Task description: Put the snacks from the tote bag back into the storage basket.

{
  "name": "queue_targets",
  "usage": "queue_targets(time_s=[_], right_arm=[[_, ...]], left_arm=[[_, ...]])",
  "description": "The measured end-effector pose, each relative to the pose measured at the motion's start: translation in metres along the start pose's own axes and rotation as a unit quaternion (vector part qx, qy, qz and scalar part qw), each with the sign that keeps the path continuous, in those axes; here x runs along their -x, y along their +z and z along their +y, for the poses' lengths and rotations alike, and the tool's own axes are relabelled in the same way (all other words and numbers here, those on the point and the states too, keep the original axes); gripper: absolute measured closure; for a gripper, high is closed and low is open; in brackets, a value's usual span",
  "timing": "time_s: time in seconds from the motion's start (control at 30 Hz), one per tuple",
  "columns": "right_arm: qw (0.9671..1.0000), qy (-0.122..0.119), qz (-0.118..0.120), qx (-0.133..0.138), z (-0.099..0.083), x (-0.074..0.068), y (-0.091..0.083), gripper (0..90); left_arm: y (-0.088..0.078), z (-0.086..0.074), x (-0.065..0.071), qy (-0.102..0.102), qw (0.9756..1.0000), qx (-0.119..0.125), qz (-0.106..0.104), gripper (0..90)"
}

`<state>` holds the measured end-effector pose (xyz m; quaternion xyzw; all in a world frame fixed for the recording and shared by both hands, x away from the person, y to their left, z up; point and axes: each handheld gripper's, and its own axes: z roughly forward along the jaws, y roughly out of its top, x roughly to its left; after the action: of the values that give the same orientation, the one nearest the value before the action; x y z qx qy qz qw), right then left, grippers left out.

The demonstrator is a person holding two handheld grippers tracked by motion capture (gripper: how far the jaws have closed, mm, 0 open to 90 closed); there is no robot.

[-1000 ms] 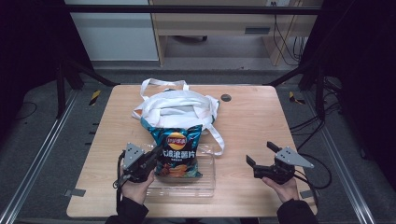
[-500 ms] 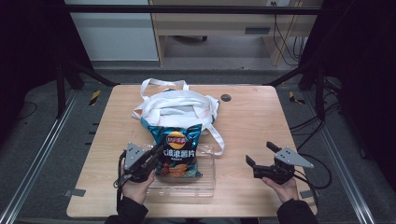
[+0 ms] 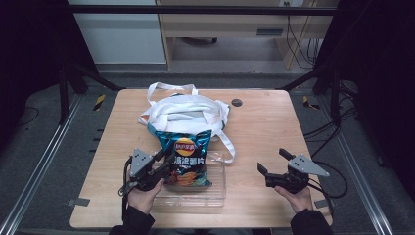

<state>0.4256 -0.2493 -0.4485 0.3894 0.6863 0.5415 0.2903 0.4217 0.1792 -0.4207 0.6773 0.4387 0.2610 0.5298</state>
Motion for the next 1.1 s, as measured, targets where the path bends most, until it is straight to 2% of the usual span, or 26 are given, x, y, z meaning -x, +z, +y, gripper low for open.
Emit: queue_targets(time_s=[0.1, 0.3, 0.6, 0.83, 0.97, 1.1], right_arm=[[1.0, 0.001, 0.002, 0.001, 0.0, -0.001, 0.0, 4.4], [1.0, 0.004, 0.003, 0.004, 0.001, -0.002, -0.001, 4.5], [0.9999, 0.007, 0.001, 0.014, 0.003, -0.001, -0.005, 4.5], [0.9998, 0.009, -0.002, 0.018, 0.004, 0.0, -0.007, 4.5], [0.9998, 0.008, -0.004, 0.019, 0.005, 0.001, -0.008, 4.5], [0.9997, 0.006, -0.008, 0.021, 0.005, 0.001, -0.01, 4.5]], left_arm=[[-0.002, 0.003, -0.002, -0.005, 1.0, 0.0, -0.007, 50.8], [-0.004, 0.004, -0.006, 0.006, 0.9998, -0.011, -0.013, 42.8], [-0.015, 0.007, -0.017, 0.015, 0.9995, -0.005, -0.029, 40.3], [-0.026, 0.006, -0.031, 0.031, 0.9985, -0.005, -0.044, 39.4], [-0.031, 0.005, -0.039, 0.041, 0.9981, -0.002, -0.045, 38.8], [-0.037, 0.004, -0.048, 0.041, 0.9982, 0.002, -0.045, 38.2]])
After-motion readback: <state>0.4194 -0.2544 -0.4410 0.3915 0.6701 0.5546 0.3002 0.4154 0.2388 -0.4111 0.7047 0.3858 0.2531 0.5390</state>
